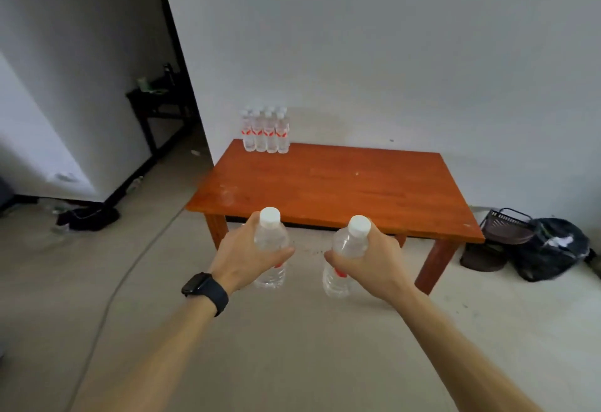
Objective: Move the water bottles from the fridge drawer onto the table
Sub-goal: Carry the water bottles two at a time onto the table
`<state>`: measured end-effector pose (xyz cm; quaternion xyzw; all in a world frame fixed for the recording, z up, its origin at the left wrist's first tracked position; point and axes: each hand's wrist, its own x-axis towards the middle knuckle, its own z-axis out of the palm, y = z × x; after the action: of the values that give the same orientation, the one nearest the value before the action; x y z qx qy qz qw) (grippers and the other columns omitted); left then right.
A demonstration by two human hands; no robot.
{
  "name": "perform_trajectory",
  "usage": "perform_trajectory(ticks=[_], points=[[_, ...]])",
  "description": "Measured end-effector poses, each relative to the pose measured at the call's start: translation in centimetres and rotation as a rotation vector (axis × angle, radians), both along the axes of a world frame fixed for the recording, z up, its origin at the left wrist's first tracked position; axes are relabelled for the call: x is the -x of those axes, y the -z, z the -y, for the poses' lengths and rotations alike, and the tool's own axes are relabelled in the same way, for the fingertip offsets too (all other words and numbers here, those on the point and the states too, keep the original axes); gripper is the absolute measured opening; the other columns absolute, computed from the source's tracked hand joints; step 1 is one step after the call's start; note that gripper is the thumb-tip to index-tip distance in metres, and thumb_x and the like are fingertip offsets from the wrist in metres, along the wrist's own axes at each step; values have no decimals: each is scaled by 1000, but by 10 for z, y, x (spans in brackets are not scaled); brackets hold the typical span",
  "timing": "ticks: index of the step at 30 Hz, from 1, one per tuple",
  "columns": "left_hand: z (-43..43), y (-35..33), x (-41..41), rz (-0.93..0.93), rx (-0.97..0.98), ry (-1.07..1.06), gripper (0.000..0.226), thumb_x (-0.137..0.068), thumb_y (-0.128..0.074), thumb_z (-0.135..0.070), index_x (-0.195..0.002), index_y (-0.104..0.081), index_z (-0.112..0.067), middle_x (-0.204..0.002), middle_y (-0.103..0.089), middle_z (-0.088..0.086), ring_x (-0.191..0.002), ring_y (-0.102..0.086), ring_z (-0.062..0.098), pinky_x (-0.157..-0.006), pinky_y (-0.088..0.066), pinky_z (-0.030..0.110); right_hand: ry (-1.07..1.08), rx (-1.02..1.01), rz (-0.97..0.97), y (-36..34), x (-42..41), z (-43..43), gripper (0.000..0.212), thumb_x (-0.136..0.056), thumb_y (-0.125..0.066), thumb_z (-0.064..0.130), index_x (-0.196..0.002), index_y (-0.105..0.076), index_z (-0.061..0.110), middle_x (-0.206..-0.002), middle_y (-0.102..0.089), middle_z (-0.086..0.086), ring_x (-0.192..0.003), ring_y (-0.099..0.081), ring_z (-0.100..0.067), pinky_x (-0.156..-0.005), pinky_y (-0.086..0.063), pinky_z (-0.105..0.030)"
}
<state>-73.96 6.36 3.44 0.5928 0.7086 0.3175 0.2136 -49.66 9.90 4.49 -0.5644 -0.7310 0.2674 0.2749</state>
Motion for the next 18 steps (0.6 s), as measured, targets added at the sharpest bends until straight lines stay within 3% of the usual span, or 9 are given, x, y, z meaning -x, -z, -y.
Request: perform_trajectory(ticks=[6,18], points=[[-49,12,78,64,-35,-81,67,-74,-80,-56,-128,-46,-34,-105,-57,-18,-100,-57,7,-78,-44,24,-21,51,-34,8,82,-68,48,-65,-79,57,-96,-55,30,-86,-64,12,-81,-62,-9,-76,-57,-39],[-250,38,227,33,-24,-96,64,-75,-79,-58,-125,-50,-31,-108,-63,-13,-101,-61,11,-82,-49,27,-38,101,-27,46,236,-274,45,-65,-74,61,-96,-55,34,-86,-64,14,-79,-65,-6,-68,-56,-27]])
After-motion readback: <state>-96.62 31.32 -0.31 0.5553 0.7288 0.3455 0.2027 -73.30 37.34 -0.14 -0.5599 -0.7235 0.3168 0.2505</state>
